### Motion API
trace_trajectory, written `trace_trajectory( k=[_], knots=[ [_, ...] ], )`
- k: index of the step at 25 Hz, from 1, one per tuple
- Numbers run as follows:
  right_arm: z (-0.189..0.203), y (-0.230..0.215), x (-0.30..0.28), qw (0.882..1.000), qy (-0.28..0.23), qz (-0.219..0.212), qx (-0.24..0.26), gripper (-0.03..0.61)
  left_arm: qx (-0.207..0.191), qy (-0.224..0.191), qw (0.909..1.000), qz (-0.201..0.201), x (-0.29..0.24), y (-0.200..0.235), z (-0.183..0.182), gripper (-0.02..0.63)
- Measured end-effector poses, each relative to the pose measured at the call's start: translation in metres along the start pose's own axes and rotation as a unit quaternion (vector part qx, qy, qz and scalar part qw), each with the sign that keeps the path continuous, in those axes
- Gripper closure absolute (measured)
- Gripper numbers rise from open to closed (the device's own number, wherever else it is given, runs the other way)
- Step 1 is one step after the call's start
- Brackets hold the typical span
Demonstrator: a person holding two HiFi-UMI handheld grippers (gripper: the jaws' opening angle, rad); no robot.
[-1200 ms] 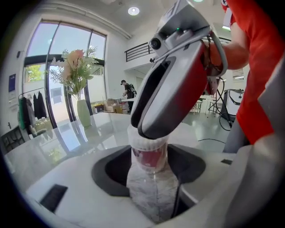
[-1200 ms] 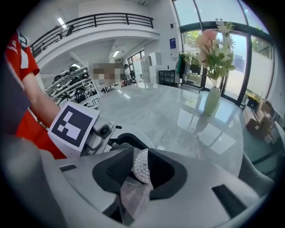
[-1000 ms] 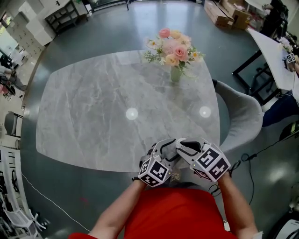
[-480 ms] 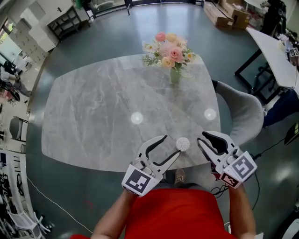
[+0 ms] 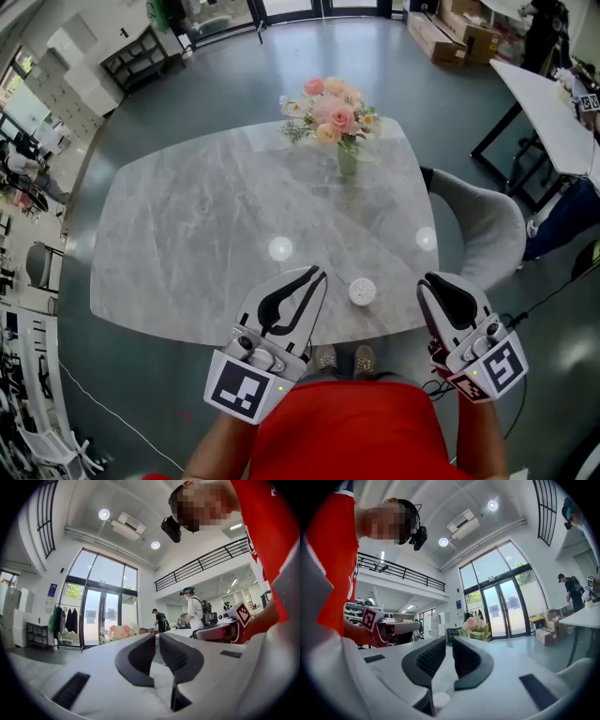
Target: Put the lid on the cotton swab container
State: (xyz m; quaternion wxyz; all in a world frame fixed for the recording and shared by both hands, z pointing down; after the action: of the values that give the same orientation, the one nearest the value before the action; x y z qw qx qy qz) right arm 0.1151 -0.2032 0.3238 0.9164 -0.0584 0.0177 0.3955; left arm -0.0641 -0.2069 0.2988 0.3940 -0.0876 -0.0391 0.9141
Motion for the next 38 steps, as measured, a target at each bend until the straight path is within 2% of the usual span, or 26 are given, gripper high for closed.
trace_trajectory(
  k=[4, 17, 38],
  knots=[
    [-0.009, -0.004, 0.011, 1.0, -0.011, 0.019, 0.01, 0.571, -0.011, -0.007, 0.9999, -0.004, 0.004, -0.005, -0.01, 0.598],
    [-0.009, -0.001, 0.022, 0.999, -0.004, 0.029, 0.025, 0.574, -0.001, -0.014, 0.9999, -0.009, 0.009, -0.013, -0.017, 0.597],
    [-0.006, -0.006, 0.015, 1.0, 0.001, 0.011, 0.018, 0.574, -0.001, 0.001, 0.9999, -0.014, 0.006, -0.017, -0.008, 0.597]
  ],
)
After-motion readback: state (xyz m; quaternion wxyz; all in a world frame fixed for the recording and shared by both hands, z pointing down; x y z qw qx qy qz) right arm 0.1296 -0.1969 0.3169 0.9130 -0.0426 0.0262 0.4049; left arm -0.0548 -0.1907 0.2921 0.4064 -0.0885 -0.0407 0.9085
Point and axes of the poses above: the fingertips, and each gripper's own axes: x backward along the fingers, y to its left, z out of its underside, the point moved 3 cm from there along x, backward along the fingers, and after that the axes turned 7 degrees about y, right-handed, at the moved point
